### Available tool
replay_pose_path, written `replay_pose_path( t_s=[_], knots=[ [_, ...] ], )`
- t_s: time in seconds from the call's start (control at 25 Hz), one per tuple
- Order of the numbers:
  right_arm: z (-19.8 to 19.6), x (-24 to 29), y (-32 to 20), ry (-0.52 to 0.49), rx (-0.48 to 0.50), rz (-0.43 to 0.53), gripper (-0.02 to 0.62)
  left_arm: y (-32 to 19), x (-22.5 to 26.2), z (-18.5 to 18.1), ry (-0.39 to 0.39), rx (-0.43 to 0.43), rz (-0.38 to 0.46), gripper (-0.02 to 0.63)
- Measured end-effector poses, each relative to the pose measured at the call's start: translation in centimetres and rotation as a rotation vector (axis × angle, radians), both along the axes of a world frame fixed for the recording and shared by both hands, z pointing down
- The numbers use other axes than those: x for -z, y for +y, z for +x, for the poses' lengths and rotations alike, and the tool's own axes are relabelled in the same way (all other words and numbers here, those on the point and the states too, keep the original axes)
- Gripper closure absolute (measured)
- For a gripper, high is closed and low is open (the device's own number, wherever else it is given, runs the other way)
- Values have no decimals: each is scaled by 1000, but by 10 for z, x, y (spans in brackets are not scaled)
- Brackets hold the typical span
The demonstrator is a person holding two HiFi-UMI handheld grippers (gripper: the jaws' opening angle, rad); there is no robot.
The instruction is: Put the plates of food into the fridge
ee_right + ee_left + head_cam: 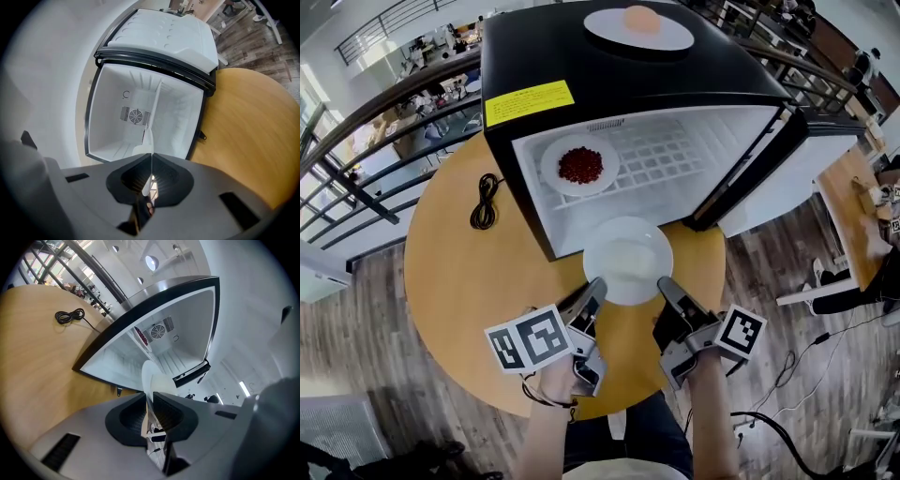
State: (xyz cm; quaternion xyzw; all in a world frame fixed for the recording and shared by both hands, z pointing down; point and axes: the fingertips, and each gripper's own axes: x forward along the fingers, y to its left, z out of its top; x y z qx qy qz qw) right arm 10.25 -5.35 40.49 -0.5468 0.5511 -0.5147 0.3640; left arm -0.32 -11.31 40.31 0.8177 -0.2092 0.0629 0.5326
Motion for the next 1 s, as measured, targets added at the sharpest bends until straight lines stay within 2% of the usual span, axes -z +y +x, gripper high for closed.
replay_pose_path(
  t_s=[0.28,0.76,1.0],
  knots=[
    [21,5,-6,-16,33,27,577,-1,8,17,13,40,14,559],
    [99,25,-36,11,188,55,577,-15,26,86,51,239,35,560],
    [124,36,-53,8,198,66,578,-28,38,108,65,322,51,560]
  ],
)
